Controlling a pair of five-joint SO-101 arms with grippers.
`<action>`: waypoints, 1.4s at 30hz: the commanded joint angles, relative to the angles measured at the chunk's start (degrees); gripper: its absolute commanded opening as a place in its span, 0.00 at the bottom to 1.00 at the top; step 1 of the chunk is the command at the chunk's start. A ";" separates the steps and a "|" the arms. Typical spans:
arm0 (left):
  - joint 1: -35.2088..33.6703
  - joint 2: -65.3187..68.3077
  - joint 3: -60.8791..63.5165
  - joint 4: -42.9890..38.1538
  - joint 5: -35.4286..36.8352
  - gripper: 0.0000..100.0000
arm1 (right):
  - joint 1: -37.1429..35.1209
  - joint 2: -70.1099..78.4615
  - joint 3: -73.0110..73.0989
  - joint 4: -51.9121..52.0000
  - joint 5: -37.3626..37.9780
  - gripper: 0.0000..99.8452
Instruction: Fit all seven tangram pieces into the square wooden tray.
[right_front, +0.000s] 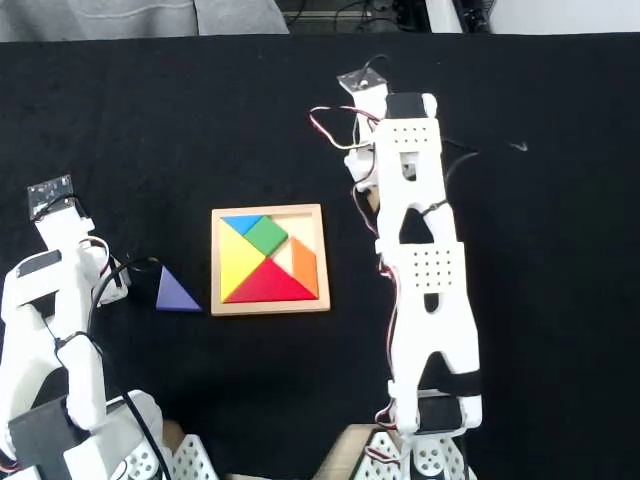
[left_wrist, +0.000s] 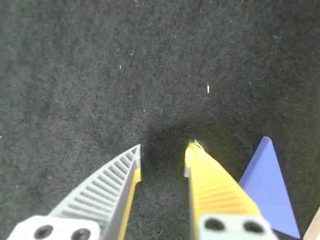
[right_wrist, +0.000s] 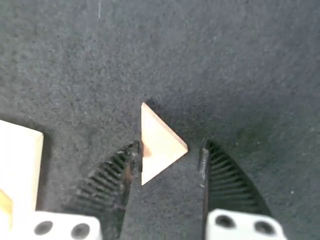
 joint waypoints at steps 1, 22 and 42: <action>-0.31 -1.58 -0.31 -0.88 0.26 0.15 | -0.26 -3.74 -3.47 2.11 0.35 0.19; -0.31 -1.58 -0.22 -0.88 0.26 0.15 | 1.85 0.31 -4.00 1.76 1.93 0.19; -0.40 -1.58 -0.22 -0.88 0.26 0.15 | -2.29 0.66 -0.13 1.67 1.76 0.17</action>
